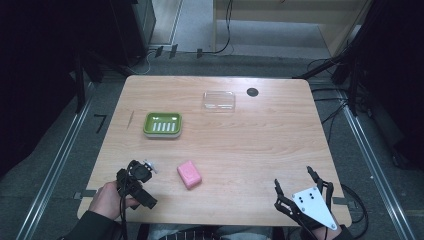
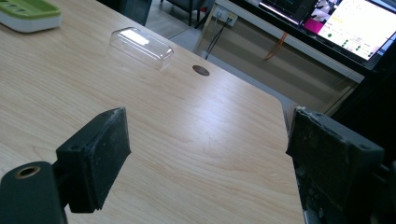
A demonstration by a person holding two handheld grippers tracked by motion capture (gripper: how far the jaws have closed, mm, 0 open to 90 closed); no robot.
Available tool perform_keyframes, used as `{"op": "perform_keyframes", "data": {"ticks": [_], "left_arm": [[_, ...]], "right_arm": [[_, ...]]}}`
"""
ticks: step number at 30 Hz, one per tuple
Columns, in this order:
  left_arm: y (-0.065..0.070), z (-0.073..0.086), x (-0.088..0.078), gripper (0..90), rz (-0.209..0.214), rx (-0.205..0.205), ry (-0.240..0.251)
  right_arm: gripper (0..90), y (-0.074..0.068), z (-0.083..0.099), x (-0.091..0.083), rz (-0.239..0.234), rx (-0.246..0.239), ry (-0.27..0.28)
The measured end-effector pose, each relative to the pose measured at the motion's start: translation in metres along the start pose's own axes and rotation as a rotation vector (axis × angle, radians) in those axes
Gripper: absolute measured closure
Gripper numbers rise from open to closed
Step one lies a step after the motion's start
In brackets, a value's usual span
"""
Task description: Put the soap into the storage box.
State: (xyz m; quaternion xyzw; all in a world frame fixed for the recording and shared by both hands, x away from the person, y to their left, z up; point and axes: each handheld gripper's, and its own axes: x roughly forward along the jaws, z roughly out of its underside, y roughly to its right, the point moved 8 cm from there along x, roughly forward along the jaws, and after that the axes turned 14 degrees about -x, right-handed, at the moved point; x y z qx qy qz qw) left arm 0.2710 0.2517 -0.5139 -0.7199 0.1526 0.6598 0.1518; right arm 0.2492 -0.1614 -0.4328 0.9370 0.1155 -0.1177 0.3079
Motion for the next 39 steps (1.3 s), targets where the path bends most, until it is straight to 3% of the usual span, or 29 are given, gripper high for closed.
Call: {"op": "perform_keyframes", "data": {"ticks": [18,39], "left_arm": [[0.022,-0.021,-0.001,1.5,0.001,0.08,-0.004],[0.033,-0.048,-0.004,1.5,0.002,0.099,0.015]], "right_arm": [[13.0,-0.001,0.0,0.0,-0.002,-0.008,-0.004],[13.0,-0.001,0.0,0.0,-0.005,-0.011,-0.006]]}}
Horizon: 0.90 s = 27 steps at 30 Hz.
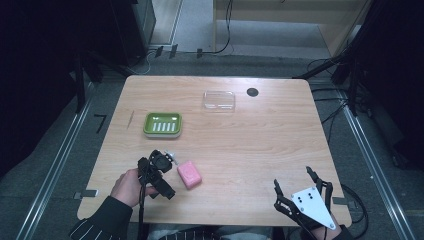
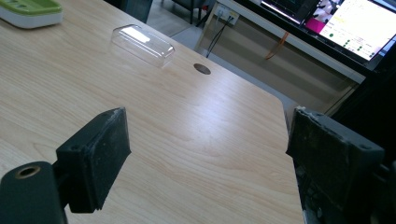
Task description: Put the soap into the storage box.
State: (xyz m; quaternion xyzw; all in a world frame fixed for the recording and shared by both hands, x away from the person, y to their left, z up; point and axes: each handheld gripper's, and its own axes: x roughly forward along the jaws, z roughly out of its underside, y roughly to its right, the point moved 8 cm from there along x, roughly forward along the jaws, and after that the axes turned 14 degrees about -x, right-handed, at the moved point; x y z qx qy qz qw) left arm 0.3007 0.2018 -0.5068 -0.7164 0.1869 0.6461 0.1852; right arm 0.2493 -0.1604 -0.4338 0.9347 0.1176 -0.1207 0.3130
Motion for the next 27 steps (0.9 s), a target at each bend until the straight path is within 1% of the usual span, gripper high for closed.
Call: {"op": "perform_keyframes", "data": {"ticks": [1,2,3,5,6,9,17,19,20,22,23,25,26,27], "left_arm": [[0.001,-0.001,0.001,1.5,0.001,-0.005,0.006],[0.002,-0.003,0.001,1.5,-0.001,0.0,-0.005],[0.002,-0.004,0.001,1.5,-0.002,0.006,-0.004],[0.004,-0.007,0.002,1.5,0.001,0.005,-0.003],[0.005,-0.009,0.002,1.5,-0.001,0.015,-0.003],[0.008,-0.014,0.003,1.5,0.006,0.015,0.001],[0.017,-0.029,0.004,1.5,0.011,0.047,0.001],[0.019,-0.032,0.004,1.5,0.012,0.047,0.006],[0.019,-0.034,0.004,1.5,0.009,0.056,0.002],[0.022,-0.037,0.006,1.5,0.013,0.052,0.004],[0.023,-0.038,0.006,1.5,0.012,0.064,-0.002],[0.024,-0.041,0.007,1.5,0.009,0.069,0.003],[0.025,-0.042,0.007,1.5,0.008,0.076,-0.008],[0.025,-0.044,0.008,1.5,0.003,0.082,-0.006]], "right_arm": [[13.0,0.0,0.0,0.0,0.0,0.0,0.0],[13.0,0.0,0.0,0.0,0.0,0.001,0.0],[13.0,0.0,0.0,0.0,-0.001,0.002,-0.001],[13.0,0.0,0.0,0.0,-0.002,0.003,-0.001],[13.0,0.0,0.0,0.0,-0.002,0.003,-0.001],[13.0,0.0,0.0,0.0,-0.002,0.003,-0.001],[13.0,0.0,0.0,0.0,-0.002,0.003,0.001],[13.0,0.0,0.0,0.0,-0.001,0.004,0.001],[13.0,0.0,0.0,0.0,-0.003,0.002,0.002],[13.0,0.0,0.0,0.0,-0.002,0.003,0.002],[13.0,0.0,0.0,0.0,-0.002,0.003,0.001],[13.0,0.0,0.0,0.0,-0.002,0.002,0.003],[13.0,0.0,0.0,0.0,-0.002,0.002,0.003],[13.0,0.0,0.0,0.0,-0.002,0.002,0.002]]}}
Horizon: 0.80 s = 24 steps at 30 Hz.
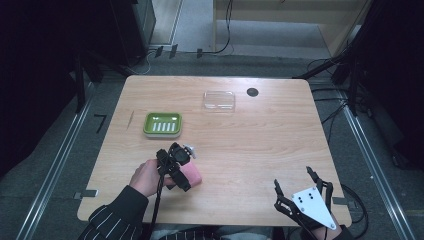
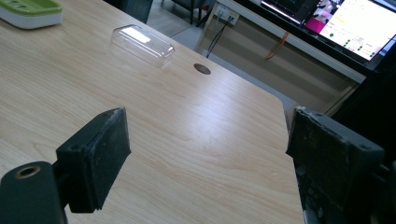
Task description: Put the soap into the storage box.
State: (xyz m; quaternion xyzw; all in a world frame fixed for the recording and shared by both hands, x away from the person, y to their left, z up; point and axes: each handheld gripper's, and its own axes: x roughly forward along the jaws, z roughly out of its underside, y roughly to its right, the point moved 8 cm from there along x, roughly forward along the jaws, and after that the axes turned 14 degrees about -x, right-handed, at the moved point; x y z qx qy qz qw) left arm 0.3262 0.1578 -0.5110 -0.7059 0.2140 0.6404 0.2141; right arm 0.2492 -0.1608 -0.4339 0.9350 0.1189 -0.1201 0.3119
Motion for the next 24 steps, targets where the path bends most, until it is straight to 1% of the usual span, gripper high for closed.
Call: {"op": "perform_keyframes", "data": {"ticks": [1,3,4,6,10,13,15,17,20,21,22,23,24], "left_arm": [[0.001,-0.002,0.001,1.5,0.002,-0.005,0.006],[0.003,-0.004,0.002,1.5,0.002,0.003,-0.002],[0.004,-0.006,0.003,1.5,0.004,0.003,0.003],[0.005,-0.008,0.004,1.6,0.001,0.009,-0.01],[0.006,-0.013,0.007,1.6,0.0,0.011,-0.004],[0.007,-0.017,0.01,1.6,-0.008,0.026,-0.013],[0.009,-0.019,0.013,1.6,-0.009,0.023,-0.014],[0.009,-0.021,0.015,1.6,-0.013,0.034,-0.025],[0.011,-0.024,0.018,1.6,-0.019,0.034,-0.026],[0.011,-0.025,0.018,1.7,-0.018,0.044,-0.032],[0.013,-0.025,0.019,1.7,-0.015,0.037,-0.034],[0.013,-0.026,0.02,1.7,-0.016,0.047,-0.032],[0.014,-0.027,0.02,1.7,-0.017,0.045,-0.03]], "right_arm": [[13.0,0.0,0.0,0.0,0.0,0.0,0.0],[13.0,0.0,0.0,0.0,0.0,0.0,0.0],[13.0,0.0,0.0,0.0,0.0,-0.001,0.0],[13.0,0.0,0.0,0.0,0.0,0.0,0.0],[13.0,0.0,0.0,0.0,0.001,0.001,-0.001],[13.0,0.0,0.0,0.0,0.001,0.003,-0.002],[13.0,0.0,0.0,0.0,0.002,0.001,-0.001],[13.0,0.0,0.0,0.0,0.002,0.001,-0.001],[13.0,0.0,0.0,0.0,0.002,0.002,-0.003],[13.0,0.0,0.0,0.0,0.002,0.002,-0.002],[13.0,0.0,0.0,0.0,0.002,0.002,-0.002],[13.0,0.0,0.0,0.0,0.002,0.004,-0.002],[13.0,0.0,0.0,0.0,0.002,0.004,-0.002]]}}
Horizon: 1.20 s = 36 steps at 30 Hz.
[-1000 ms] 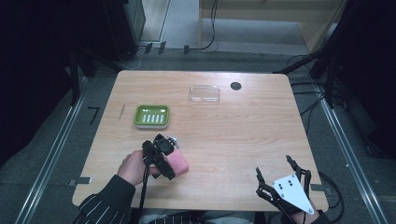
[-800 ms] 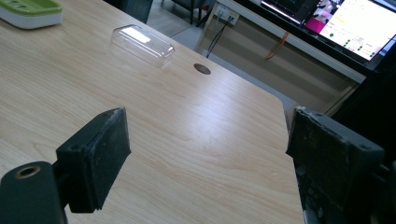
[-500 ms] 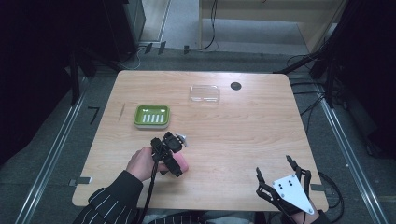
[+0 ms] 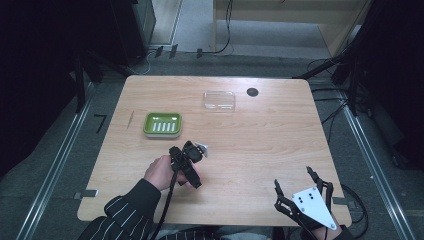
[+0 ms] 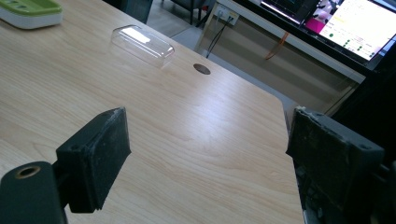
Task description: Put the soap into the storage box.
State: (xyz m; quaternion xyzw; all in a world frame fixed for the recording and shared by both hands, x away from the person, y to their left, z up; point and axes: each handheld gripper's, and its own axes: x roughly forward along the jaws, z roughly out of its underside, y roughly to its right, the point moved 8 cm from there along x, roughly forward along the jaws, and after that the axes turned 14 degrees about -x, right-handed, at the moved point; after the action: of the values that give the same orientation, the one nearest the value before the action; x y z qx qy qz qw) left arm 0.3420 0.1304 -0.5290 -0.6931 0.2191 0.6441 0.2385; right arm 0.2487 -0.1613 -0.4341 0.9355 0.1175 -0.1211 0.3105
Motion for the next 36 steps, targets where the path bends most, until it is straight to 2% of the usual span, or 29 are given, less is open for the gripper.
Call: {"op": "perform_keyframes", "data": {"ticks": [7,17,21,36], "left_arm": [[0.0003,-0.0035,0.0048,1.7,-0.004,0.002,-0.014],[0.0,-0.0035,0.0071,4.5,0.019,-0.009,-0.017],[0.002,-0.0039,0.0071,10.4,0.023,-0.007,-0.011],[0.0014,-0.0025,0.0095,13.1,0.007,-0.01,-0.017]], "right_arm": [[13.0,0.0003,0.0,-0.0001,0.002,-0.002,0.001],[13.0,0.0004,-0.0001,-0.0002,0.002,-0.001,0.002],[13.0,0.0003,-0.0001,-0.0002,0.002,-0.002,0.002],[13.0,0.0011,0.0,-0.0004,0.006,-0.001,0.004]]}}
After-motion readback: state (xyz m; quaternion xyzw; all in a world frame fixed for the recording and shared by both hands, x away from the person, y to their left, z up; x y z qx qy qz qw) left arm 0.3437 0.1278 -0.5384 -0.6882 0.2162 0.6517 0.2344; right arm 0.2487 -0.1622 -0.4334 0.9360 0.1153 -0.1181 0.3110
